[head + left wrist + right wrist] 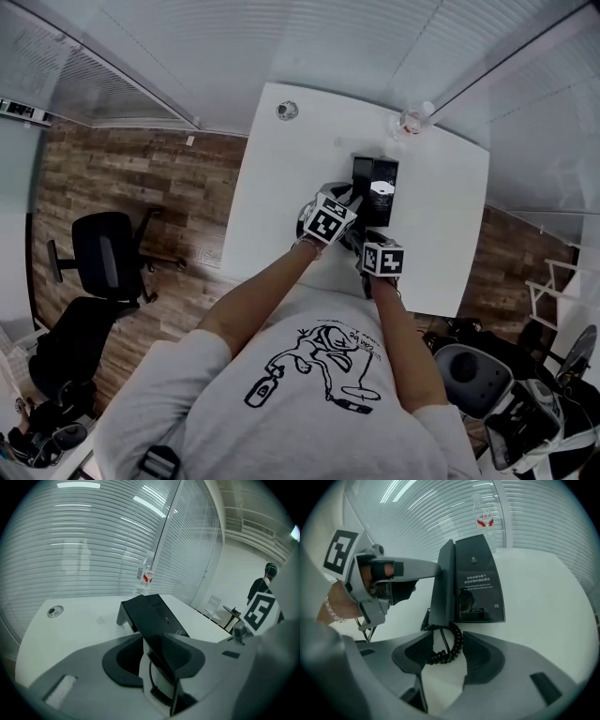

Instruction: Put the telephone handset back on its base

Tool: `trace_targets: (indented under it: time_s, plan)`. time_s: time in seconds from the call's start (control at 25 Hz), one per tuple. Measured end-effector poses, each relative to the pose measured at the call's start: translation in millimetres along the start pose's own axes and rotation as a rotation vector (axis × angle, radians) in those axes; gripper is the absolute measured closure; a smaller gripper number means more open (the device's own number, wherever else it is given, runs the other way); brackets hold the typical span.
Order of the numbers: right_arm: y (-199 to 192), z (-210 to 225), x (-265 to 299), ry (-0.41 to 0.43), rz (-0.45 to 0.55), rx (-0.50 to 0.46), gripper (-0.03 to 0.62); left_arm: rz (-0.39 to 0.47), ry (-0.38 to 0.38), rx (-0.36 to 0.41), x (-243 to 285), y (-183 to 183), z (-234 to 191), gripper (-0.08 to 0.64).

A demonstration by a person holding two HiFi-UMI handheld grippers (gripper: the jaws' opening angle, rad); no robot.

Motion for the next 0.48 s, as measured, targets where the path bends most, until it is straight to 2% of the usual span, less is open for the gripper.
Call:
trace_targets:
  time_s: [0.12,0.2,0.24,0.32,0.48]
  plan:
    - [-2.0,2.6,8.3,-0.005,0.012,0.003,0.407,-0.006,0.005,-0.001,-2.9,2.0,1.5,0.436]
    - [0.2,4.7,7.9,-0.020,0.009,-0.018,0.474,-0.024,0.009,0.002,-3.7,-1.4,5.5,0.434]
    - [2.1,3.9,5.7,-0.023,0.006,-0.032,0.531,-0.036,0.010,0.002,-4.7,-3.3,8.5,0.431]
    - [4.8,-2.2,1.2,-0.006,0.003,-0.034,0.540,-0.042,0.014,0.004,-8.3,-5.9,13.2,0.430]
    - [4.0,-3.5,3.9,0.055,-0.006,0.098,0.540,-0.026,0.038,0.035,-8.1,-8.5,11.8,0.430]
Point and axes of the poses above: the fingertips, and each gripper's own axes: x forward along the fingers, z to its right, y out of its top, the point moved 5 cm from there along -x, backward along the fingers, and after that the axes turned 14 degrees about z, right-handed, at the moved point
